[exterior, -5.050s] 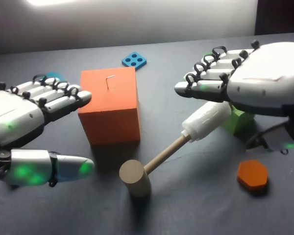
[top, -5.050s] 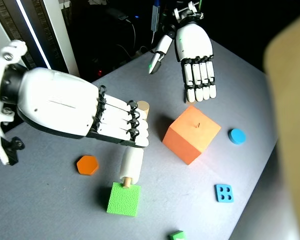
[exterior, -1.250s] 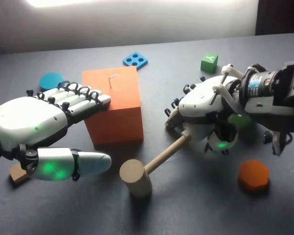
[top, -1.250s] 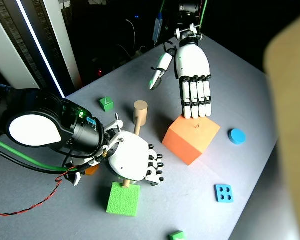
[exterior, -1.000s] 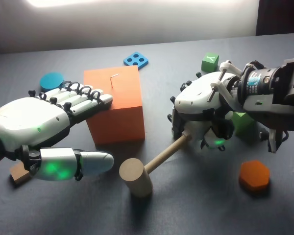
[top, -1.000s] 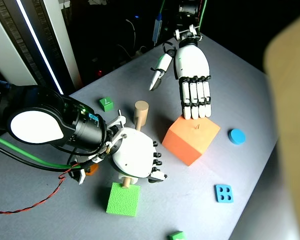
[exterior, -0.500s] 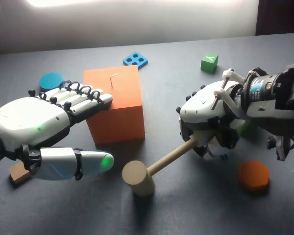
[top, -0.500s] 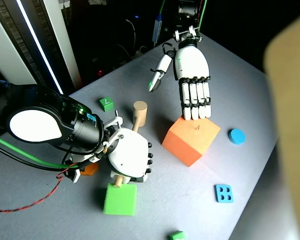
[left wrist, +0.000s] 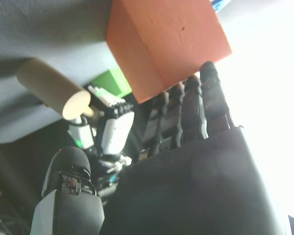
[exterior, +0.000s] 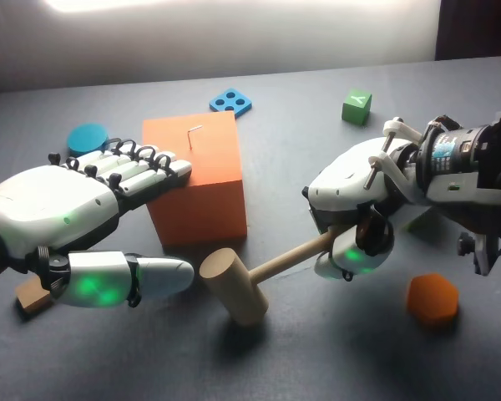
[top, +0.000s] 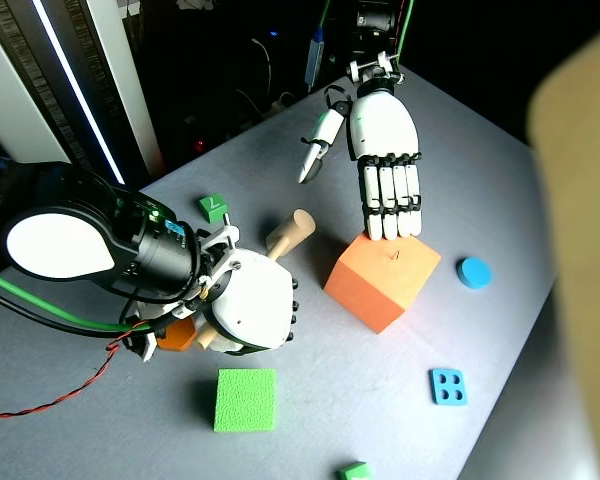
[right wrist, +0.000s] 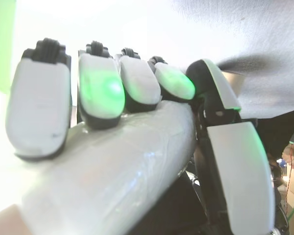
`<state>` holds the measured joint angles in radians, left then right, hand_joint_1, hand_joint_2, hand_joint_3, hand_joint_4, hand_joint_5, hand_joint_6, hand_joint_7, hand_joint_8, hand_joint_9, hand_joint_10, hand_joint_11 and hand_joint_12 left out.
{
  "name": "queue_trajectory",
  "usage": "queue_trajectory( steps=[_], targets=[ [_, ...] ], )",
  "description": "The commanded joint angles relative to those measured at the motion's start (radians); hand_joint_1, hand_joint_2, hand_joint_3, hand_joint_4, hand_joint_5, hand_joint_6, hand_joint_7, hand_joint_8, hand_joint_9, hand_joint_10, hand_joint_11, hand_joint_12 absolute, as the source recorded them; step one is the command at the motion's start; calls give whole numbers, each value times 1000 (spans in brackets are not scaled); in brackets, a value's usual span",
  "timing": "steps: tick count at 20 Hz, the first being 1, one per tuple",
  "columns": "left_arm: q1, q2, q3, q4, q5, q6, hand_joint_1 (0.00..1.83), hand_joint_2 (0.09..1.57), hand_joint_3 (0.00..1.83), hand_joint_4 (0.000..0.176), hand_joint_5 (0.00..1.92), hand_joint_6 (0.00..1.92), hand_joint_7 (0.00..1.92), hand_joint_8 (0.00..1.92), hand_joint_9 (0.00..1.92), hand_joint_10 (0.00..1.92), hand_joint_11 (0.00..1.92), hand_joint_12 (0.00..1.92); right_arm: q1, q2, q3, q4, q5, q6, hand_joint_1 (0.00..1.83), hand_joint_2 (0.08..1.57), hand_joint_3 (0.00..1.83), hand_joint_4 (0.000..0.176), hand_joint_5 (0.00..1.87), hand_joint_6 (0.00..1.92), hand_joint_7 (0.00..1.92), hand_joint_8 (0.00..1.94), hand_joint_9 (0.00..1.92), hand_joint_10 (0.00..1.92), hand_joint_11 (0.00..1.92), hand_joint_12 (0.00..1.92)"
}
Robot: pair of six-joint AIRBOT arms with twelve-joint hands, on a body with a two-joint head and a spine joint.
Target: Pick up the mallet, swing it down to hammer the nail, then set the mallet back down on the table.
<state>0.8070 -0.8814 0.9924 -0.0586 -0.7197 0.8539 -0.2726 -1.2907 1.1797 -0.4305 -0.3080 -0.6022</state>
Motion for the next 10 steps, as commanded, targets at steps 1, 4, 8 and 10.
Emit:
queue_trajectory(
  steps=[1, 4, 8, 10],
  targets=[
    [-4, -1, 4, 3, -46, -6, 0, 1126, 1, 0, 97, 13, 97, 9, 81, 9, 54, 26, 6, 11, -6, -17, 51, -11, 141, 1570, 57, 0, 1346, 1921, 1658, 1941, 1792, 1921, 1921, 1921],
    [-4, -1, 4, 3, -47, -6, 0, 1126, 1, 0, 95, 10, 96, 7, 84, 9, 62, 29, 16, 36, -39, -17, 54, -24, 116, 1571, 80, 0, 1373, 1921, 1665, 1941, 1793, 1921, 1921, 1921],
    [-4, 0, 4, 3, -47, -6, 0, 1130, 2, 0, 104, 9, 119, 13, 102, 12, 63, 31, 48, 106, -104, -17, 66, -28, 337, 1571, 92, 0, 1283, 1921, 1602, 1941, 1715, 1921, 1893, 1921],
    [-4, 0, 4, 3, -47, -6, 0, 1125, 0, 0, 93, 3, 96, 1, 85, 3, 58, 29, 70, 150, -140, -17, 70, -41, 329, 1571, 92, 0, 1249, 1921, 1576, 1941, 1702, 1921, 1883, 1921]
  ],
)
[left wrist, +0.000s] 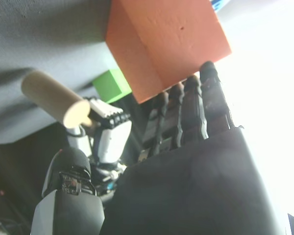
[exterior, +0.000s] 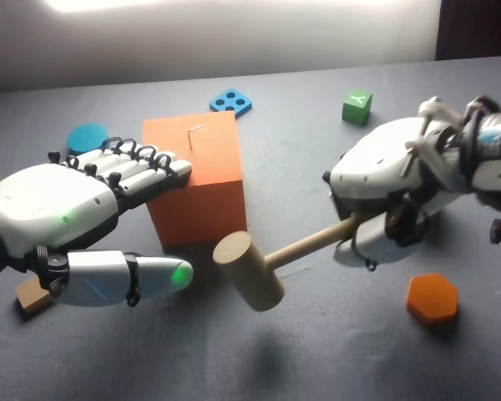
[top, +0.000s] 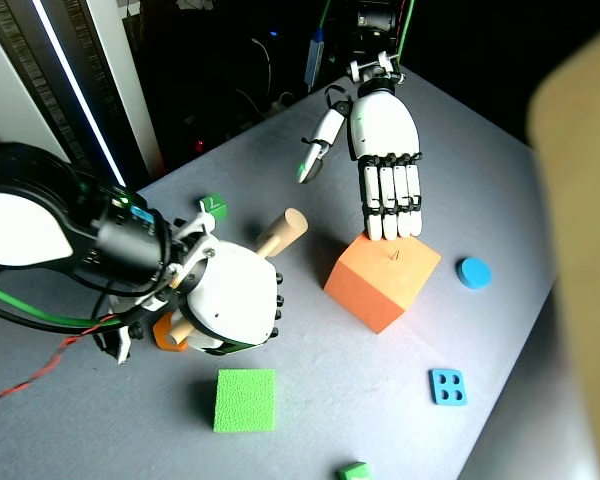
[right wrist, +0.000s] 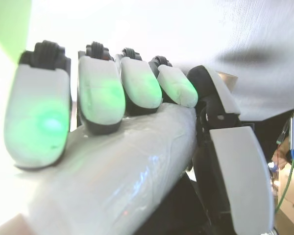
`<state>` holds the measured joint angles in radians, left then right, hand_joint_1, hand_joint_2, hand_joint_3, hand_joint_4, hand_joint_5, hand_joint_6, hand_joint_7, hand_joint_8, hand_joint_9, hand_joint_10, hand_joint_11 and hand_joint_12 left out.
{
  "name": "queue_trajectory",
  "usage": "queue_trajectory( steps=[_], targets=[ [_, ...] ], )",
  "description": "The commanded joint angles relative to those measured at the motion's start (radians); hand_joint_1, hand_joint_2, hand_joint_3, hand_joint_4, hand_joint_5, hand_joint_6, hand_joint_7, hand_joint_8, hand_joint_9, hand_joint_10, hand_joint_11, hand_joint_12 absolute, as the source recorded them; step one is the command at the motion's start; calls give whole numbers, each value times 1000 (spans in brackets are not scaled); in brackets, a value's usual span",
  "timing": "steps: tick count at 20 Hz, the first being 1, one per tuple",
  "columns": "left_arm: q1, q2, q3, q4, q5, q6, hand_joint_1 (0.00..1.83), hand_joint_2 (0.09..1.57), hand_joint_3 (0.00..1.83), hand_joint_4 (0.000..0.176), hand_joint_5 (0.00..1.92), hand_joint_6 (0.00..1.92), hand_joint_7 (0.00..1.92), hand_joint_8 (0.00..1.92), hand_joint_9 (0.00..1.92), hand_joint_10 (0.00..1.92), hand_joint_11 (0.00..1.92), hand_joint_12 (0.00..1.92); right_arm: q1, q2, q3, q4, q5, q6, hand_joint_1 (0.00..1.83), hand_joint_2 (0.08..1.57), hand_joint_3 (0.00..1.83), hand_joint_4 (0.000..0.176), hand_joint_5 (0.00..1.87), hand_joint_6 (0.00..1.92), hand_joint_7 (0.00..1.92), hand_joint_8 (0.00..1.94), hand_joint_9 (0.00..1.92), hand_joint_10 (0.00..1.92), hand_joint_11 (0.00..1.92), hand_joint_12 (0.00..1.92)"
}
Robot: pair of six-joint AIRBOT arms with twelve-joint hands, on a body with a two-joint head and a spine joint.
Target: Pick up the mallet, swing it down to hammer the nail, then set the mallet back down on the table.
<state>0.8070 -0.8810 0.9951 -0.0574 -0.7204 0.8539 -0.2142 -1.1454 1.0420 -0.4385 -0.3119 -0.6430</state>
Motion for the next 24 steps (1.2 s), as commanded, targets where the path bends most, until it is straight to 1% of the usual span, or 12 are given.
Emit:
queue_trajectory(
  steps=[1, 5, 8, 10, 14, 15, 16, 19, 20, 22, 23, 24],
  targets=[
    [-4, -1, 1, 1, -46, -6, 0, 1124, 0, 0, 94, 3, 92, 0, 83, 2, 62, 31, 17, 17, -13, -9, 79, -6, 339, 1571, 82, 0, 1227, 1921, 1562, 1941, 1698, 1921, 1884, 1921],
    [-5, 1, 3, 1, -46, -8, 0, 1129, 1, 0, 97, 5, 93, 4, 77, 3, 47, 25, 92, 148, -80, -9, 152, -17, 323, 1571, 59, 0, 1257, 1921, 1553, 1941, 1701, 1921, 1878, 1921],
    [-7, 1, 4, 1, -46, -8, 0, 1127, 0, 0, 86, 0, 85, 0, 66, 0, 43, 24, 130, 175, -68, -9, 177, 18, 343, 1571, 91, 0, 1263, 1921, 1561, 1941, 1702, 1921, 1880, 1921],
    [-6, 1, 5, 1, -46, -8, 0, 1123, 0, 0, 81, 4, 75, 1, 58, 1, 41, 24, 136, 171, -44, -9, 217, 17, 498, 1571, 78, 0, 1237, 1921, 1548, 1941, 1680, 1921, 1861, 1921],
    [-5, 1, 6, 1, -46, -8, 0, 1120, 0, 0, 85, 4, 82, 4, 66, 6, 48, 28, 154, 151, 8, -8, 300, 36, 494, 1571, 50, 47, 1250, 1921, 1555, 1941, 1687, 1921, 1858, 1921],
    [-5, 1, 7, 1, -46, -8, 0, 1123, 0, 0, 72, 0, 64, 0, 46, 0, 31, 21, 154, 149, 14, -8, 335, 33, 495, 1571, 56, 128, 1268, 1921, 1558, 1941, 1688, 1921, 1860, 1921],
    [-6, 1, 8, 1, -46, -8, 0, 1122, 0, 0, 68, 0, 58, 0, 41, 0, 33, 22, 153, 146, 20, -8, 387, -1, 462, 1571, 75, 166, 1292, 1921, 1562, 1941, 1690, 1921, 1862, 1921],
    [-7, 1, 10, 2, -46, -8, 0, 1120, 0, 0, 81, 6, 73, 7, 62, 9, 47, 29, 140, 135, 34, -8, 471, -41, 459, 1571, 74, 176, 1290, 1921, 1556, 1941, 1697, 1921, 1880, 1921],
    [-7, 2, 11, 2, -46, -8, 0, 1118, 0, 0, 83, 5, 76, 7, 68, 10, 46, 29, 129, 122, 46, 62, 487, -119, 455, 1571, 68, 176, 1289, 1921, 1556, 1941, 1695, 1921, 1877, 1921],
    [-7, 3, 11, 2, -46, -7, 0, 1115, 0, 0, 72, 0, 63, 1, 51, 2, 39, 26, 95, 108, 48, 504, 579, -591, 450, 1571, 74, 176, 1275, 1921, 1551, 1941, 1692, 1921, 1868, 1921],
    [-7, 4, 12, 2, -46, -7, 0, 1109, 0, 0, 70, 0, 57, 0, 43, 0, 34, 25, 75, 100, 50, 608, 657, -722, 445, 1571, 71, 176, 1278, 1921, 1559, 1941, 1691, 1921, 1859, 1921],
    [-8, 4, 13, 2, -46, -6, 0, 1109, 0, 0, 64, 0, 59, 1, 48, 3, 29, 23, 68, 97, 53, 618, 674, -724, 445, 1571, 70, 176, 1282, 1921, 1556, 1941, 1692, 1921, 1865, 1921]
  ],
)
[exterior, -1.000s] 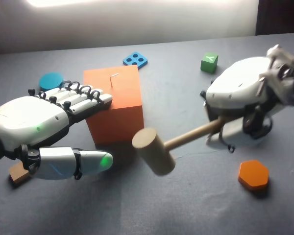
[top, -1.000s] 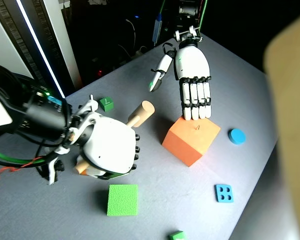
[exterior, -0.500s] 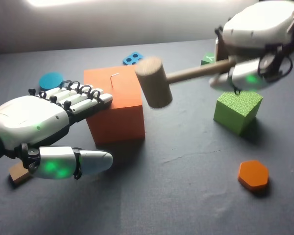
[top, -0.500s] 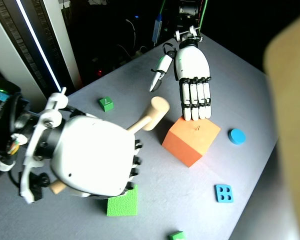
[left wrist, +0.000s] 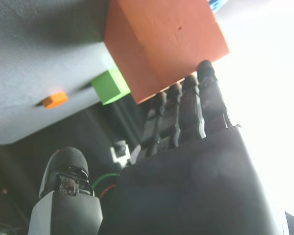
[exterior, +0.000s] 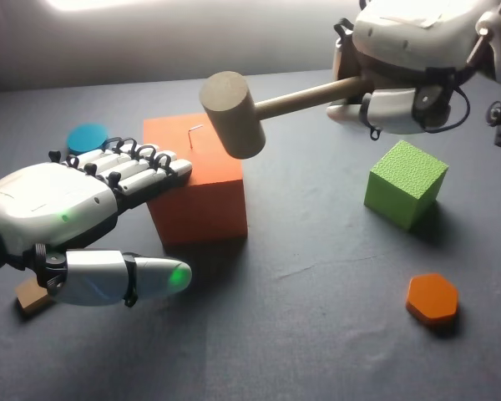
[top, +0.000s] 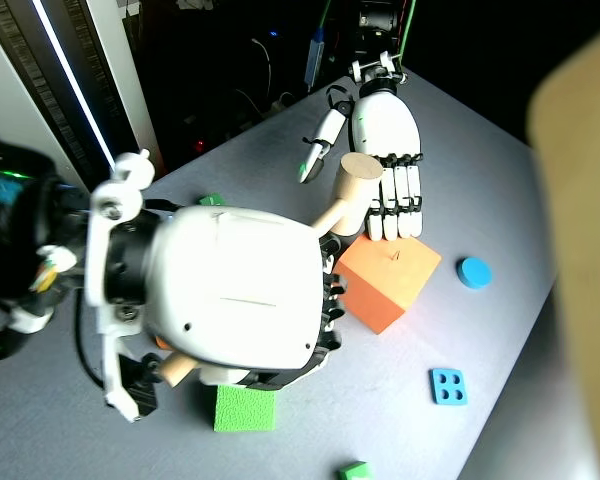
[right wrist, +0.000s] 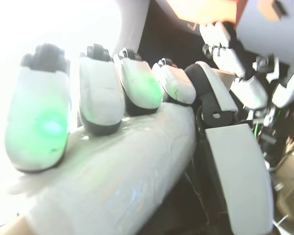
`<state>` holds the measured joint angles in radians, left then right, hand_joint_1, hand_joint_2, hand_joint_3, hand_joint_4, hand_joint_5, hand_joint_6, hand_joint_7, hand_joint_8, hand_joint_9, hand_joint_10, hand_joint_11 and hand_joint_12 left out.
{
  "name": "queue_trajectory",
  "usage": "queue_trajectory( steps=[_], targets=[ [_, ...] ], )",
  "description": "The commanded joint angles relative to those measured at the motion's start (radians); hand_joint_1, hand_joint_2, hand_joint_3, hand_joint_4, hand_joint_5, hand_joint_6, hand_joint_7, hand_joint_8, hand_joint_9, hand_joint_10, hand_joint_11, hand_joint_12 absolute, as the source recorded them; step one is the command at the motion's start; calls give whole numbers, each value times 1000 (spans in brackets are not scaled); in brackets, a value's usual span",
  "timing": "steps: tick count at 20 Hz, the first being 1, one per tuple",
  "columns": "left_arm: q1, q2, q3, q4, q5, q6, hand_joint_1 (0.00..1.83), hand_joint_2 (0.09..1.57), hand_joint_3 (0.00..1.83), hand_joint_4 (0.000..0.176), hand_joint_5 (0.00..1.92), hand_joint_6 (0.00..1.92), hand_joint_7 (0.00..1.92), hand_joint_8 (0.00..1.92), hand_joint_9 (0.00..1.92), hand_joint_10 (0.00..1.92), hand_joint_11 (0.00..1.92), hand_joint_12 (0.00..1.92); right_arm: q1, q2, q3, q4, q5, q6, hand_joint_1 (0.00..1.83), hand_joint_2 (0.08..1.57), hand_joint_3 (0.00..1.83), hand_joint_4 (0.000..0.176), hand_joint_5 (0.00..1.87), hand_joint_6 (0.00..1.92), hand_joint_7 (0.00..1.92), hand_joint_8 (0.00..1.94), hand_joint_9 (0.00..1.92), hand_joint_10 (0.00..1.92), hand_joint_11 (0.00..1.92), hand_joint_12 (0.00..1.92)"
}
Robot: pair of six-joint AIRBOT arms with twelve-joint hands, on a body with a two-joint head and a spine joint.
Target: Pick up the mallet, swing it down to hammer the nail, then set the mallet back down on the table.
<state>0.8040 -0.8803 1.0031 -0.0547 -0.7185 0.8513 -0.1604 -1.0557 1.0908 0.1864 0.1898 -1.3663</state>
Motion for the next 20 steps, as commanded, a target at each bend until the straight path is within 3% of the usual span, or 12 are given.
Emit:
queue_trajectory(
  steps=[1, 4, 6, 9, 12, 14, 20],
  targets=[
    [-5, 3, 5, -1, -48, -4, 0, 1107, 0, 0, 60, 0, 57, 0, 45, 1, 27, 22, 6, 3, 5, 30, 182, -1, 446, 1571, 69, 176, 1282, 1921, 1555, 1941, 1693, 1921, 1866, 1921],
    [-5, 4, 6, -1, -48, -4, 0, 1103, 0, 0, 72, 7, 66, 6, 55, 6, 30, 24, -12, -1, 4, 154, 240, -19, 469, 1571, 48, 176, 1260, 1921, 1551, 1941, 1685, 1921, 1855, 1921],
    [-5, 4, 6, -1, -48, -4, 0, 1104, 0, 0, 66, 3, 61, 3, 47, 1, 20, 20, -12, -6, 4, 292, 257, -87, 393, 1571, 60, 176, 1287, 1921, 1592, 1941, 1705, 1921, 1864, 1921],
    [-5, 4, 6, -1, -48, -4, 0, 1101, 0, 0, 58, 0, 58, 1, 47, 1, 26, 23, -12, -33, 3, 441, 284, -245, 418, 1571, 33, 176, 1268, 1921, 1579, 1941, 1700, 1921, 1868, 1921],
    [-6, 4, 6, -1, -48, -3, 0, 1106, 0, 0, 64, 3, 60, 1, 45, 0, 22, 22, -11, -89, 4, 599, 322, -461, 447, 1571, 28, 176, 1250, 1921, 1570, 1941, 1692, 1921, 1861, 1921],
    [-5, 4, 7, -1, -47, -3, 0, 1104, 0, 0, 72, 6, 64, 3, 47, 3, 28, 25, -17, -128, 10, 629, 338, -523, 440, 1571, 32, 176, 1262, 1921, 1579, 1941, 1702, 1921, 1867, 1921],
    [-8, 4, 8, -1, -47, -5, 0, 1106, 0, 0, 46, 5, 37, 6, 22, 6, 19, 23, -15, -182, 45, 696, 350, -582, 307, 1571, 81, 176, 1255, 1921, 1573, 1941, 1703, 1921, 1875, 1921]
  ],
)
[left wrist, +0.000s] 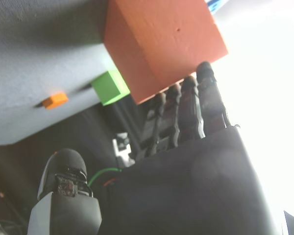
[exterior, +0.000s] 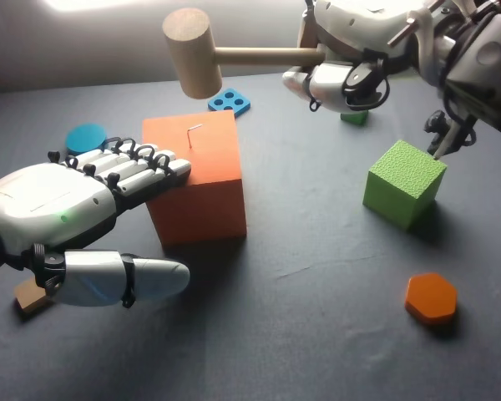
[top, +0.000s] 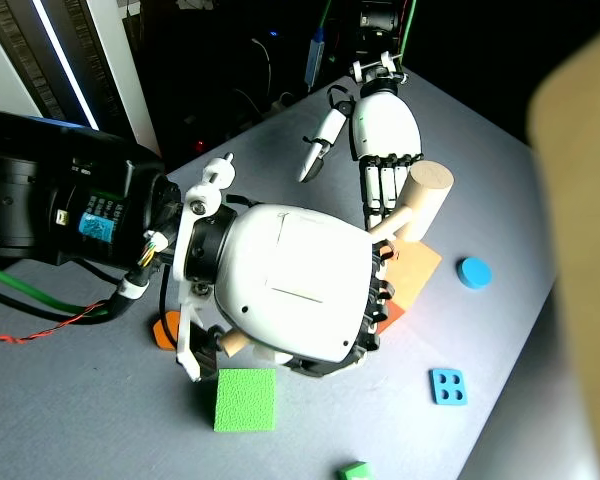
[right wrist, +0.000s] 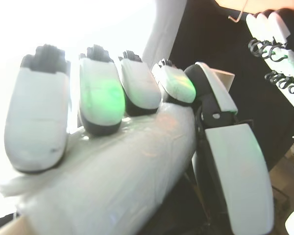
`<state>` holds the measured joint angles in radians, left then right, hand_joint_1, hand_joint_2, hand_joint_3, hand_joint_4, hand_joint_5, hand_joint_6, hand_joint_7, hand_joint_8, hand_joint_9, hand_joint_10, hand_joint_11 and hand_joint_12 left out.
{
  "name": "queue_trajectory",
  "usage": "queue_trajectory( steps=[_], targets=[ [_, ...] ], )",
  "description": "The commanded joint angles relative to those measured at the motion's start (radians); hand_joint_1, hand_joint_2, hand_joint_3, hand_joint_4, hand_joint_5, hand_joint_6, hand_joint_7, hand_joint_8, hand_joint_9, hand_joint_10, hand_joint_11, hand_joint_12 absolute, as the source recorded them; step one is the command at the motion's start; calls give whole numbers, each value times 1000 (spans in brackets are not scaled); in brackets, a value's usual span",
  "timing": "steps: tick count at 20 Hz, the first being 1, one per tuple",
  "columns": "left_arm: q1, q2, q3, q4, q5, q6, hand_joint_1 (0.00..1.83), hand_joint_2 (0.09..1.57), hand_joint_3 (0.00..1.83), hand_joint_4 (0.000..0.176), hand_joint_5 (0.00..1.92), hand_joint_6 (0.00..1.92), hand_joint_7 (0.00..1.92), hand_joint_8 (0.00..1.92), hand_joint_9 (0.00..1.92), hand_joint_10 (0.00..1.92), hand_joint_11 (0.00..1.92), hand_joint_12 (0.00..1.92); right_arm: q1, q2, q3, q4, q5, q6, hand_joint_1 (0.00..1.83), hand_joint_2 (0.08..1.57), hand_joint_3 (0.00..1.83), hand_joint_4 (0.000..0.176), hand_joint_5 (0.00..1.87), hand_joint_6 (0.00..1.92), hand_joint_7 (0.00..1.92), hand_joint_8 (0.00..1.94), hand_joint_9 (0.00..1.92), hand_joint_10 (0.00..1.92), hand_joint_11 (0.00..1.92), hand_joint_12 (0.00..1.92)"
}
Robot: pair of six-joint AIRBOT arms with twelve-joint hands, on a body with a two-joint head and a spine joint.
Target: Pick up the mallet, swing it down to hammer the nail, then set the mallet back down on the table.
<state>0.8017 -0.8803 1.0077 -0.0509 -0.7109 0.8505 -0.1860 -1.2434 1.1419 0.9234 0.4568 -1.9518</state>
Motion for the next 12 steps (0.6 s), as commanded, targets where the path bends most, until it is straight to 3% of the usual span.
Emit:
queue_trajectory(
  steps=[1, 12],
  targets=[
    [-6, 4, 4, -5, -55, -4, 0, 1104, 0, 0, 52, 7, 45, 9, 30, 9, 18, 23, 11, -5, 4, -38, 83, 3, 306, 1571, 56, 176, 1254, 1921, 1571, 1941, 1698, 1921, 1869, 1921],
    [-6, 4, 4, -5, -55, -4, 0, 1107, 1, 0, 73, 9, 68, 10, 55, 11, 26, 29, 11, -40, 44, -32, 61, -8, 265, 1571, 38, 176, 1223, 1921, 1541, 1941, 1674, 1921, 1837, 1921]
  ],
)
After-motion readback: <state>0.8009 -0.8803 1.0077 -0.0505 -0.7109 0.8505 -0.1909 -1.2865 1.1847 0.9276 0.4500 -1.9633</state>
